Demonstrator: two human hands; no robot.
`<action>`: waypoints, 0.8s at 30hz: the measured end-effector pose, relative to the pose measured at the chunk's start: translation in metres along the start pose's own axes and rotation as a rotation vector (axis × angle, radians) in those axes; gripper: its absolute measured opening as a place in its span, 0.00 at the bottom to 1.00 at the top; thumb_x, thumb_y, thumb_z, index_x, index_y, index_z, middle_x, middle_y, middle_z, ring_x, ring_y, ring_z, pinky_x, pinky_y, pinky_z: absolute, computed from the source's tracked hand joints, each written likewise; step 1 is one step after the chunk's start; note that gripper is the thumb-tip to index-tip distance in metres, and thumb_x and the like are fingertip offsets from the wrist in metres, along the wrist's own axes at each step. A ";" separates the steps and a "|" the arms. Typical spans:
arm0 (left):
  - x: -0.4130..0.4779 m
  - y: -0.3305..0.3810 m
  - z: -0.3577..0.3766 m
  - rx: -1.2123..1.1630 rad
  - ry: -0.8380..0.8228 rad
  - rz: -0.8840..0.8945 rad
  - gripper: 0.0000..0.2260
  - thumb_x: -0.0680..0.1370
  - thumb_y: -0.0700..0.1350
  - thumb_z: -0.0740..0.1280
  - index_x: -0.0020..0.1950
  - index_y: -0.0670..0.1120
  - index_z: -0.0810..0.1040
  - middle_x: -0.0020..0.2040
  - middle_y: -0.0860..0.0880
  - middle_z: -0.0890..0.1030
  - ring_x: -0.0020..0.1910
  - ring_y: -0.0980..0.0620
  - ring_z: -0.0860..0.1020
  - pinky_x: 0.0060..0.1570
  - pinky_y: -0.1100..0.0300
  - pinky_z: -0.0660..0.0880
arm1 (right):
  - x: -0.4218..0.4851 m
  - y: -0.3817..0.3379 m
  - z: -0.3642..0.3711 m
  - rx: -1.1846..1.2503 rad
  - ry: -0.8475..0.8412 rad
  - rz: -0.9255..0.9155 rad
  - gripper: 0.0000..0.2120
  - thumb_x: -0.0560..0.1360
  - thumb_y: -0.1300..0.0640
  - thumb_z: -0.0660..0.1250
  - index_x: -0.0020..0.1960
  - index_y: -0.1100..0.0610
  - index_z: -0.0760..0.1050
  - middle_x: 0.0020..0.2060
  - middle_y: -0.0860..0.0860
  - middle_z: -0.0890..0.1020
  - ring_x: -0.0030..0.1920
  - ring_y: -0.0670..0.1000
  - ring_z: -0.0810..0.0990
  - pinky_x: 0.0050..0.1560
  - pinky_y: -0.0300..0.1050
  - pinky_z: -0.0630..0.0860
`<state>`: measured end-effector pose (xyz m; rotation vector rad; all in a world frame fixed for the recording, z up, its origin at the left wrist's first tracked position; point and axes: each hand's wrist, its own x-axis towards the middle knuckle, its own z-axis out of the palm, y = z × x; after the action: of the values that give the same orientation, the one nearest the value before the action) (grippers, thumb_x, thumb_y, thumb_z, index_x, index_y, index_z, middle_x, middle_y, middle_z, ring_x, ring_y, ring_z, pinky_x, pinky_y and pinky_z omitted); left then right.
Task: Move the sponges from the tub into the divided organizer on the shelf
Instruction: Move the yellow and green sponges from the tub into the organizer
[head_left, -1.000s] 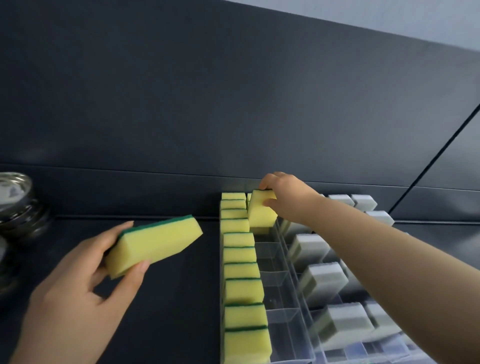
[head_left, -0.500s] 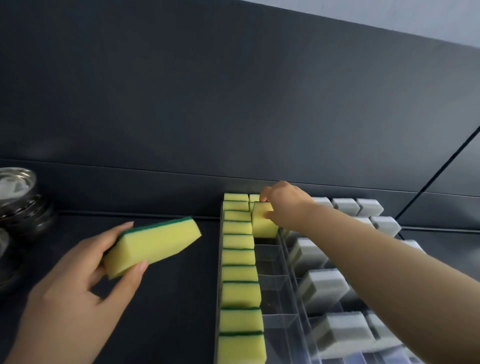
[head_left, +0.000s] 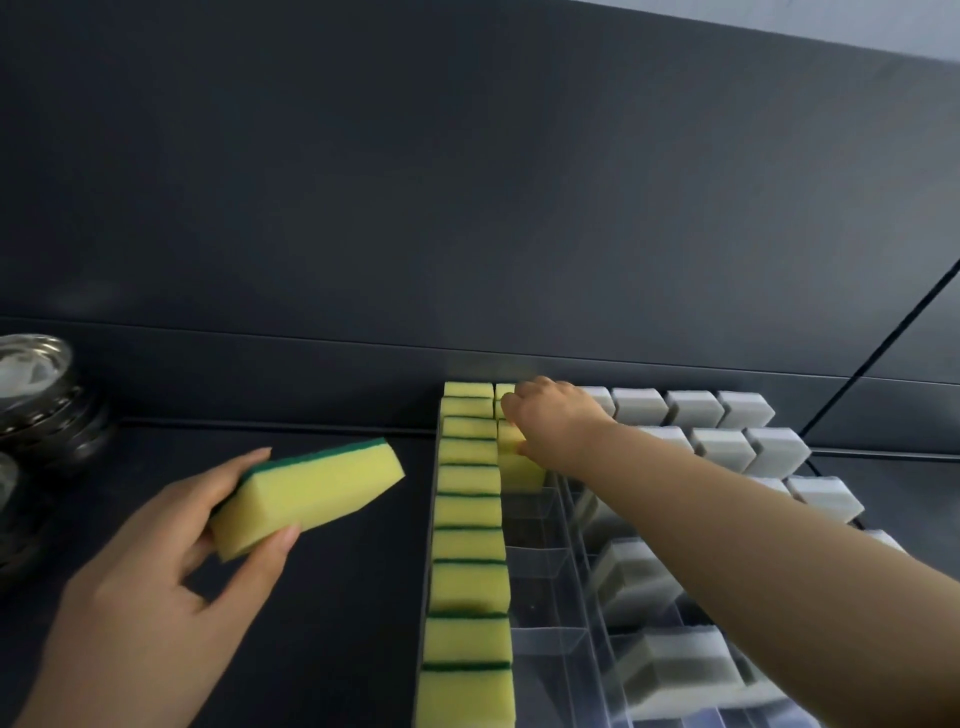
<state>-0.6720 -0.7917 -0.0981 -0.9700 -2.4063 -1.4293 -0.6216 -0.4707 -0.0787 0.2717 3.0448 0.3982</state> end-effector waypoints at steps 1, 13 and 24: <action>0.000 0.001 0.000 0.005 -0.005 0.001 0.26 0.66 0.62 0.64 0.64 0.63 0.70 0.60 0.60 0.75 0.54 0.58 0.78 0.46 0.51 0.79 | -0.001 0.000 0.001 0.011 -0.002 0.001 0.14 0.74 0.58 0.65 0.59 0.56 0.69 0.56 0.53 0.74 0.57 0.55 0.71 0.53 0.45 0.68; 0.021 0.054 0.016 0.106 -0.077 0.153 0.23 0.70 0.52 0.65 0.66 0.62 0.69 0.57 0.65 0.71 0.54 0.63 0.74 0.48 0.65 0.75 | -0.018 0.030 -0.035 0.426 0.195 0.078 0.15 0.73 0.57 0.66 0.60 0.54 0.74 0.56 0.51 0.77 0.58 0.52 0.74 0.59 0.46 0.71; 0.108 0.111 0.103 0.267 -0.404 0.256 0.24 0.72 0.49 0.71 0.66 0.57 0.70 0.58 0.57 0.75 0.54 0.55 0.74 0.54 0.59 0.72 | -0.063 0.038 -0.059 0.737 0.449 0.003 0.11 0.72 0.63 0.68 0.53 0.56 0.78 0.43 0.45 0.76 0.41 0.36 0.74 0.46 0.24 0.68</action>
<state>-0.6701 -0.6215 -0.0230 -1.5445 -2.5267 -0.8630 -0.5586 -0.4606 -0.0100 0.2355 3.4876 -0.7942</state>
